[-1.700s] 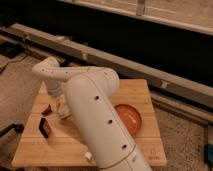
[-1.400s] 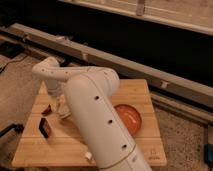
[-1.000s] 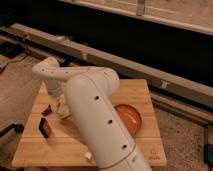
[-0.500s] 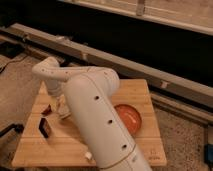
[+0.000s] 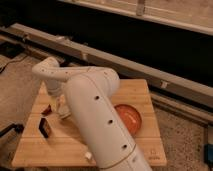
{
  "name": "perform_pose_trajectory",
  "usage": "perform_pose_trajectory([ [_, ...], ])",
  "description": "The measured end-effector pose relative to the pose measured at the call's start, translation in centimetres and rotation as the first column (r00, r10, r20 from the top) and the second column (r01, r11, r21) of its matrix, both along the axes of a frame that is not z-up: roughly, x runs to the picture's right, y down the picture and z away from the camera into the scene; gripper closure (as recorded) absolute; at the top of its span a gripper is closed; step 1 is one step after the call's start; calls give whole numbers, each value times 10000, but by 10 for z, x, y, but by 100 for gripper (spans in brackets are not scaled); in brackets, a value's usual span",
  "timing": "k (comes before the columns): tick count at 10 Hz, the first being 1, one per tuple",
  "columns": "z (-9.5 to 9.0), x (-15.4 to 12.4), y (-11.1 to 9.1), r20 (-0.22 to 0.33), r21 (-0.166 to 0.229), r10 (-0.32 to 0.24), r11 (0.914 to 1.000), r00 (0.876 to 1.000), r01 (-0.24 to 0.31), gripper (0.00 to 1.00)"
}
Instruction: Knock the eraser over
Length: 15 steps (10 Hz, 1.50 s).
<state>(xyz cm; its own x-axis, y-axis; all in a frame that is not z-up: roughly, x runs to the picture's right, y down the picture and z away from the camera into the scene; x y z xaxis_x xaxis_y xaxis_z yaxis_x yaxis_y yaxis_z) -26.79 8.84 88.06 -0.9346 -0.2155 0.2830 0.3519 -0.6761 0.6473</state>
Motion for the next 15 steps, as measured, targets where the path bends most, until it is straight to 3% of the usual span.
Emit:
perform_pose_trajectory([
  [1,-5,-5,-5,142,316,62,9995,9999,-67,20],
  [5,-16,-24,-18,592,984,133,9950,9982,-191,20],
  [9,-22,-72,-25,1216,1432,-350,9895,9920,173,20],
  [11,-32,-95,-14,1445,1516,-846,9865,9859,624,20],
  [15,-43,-98,2,1506,1391,-1263,9847,9805,1054,20],
])
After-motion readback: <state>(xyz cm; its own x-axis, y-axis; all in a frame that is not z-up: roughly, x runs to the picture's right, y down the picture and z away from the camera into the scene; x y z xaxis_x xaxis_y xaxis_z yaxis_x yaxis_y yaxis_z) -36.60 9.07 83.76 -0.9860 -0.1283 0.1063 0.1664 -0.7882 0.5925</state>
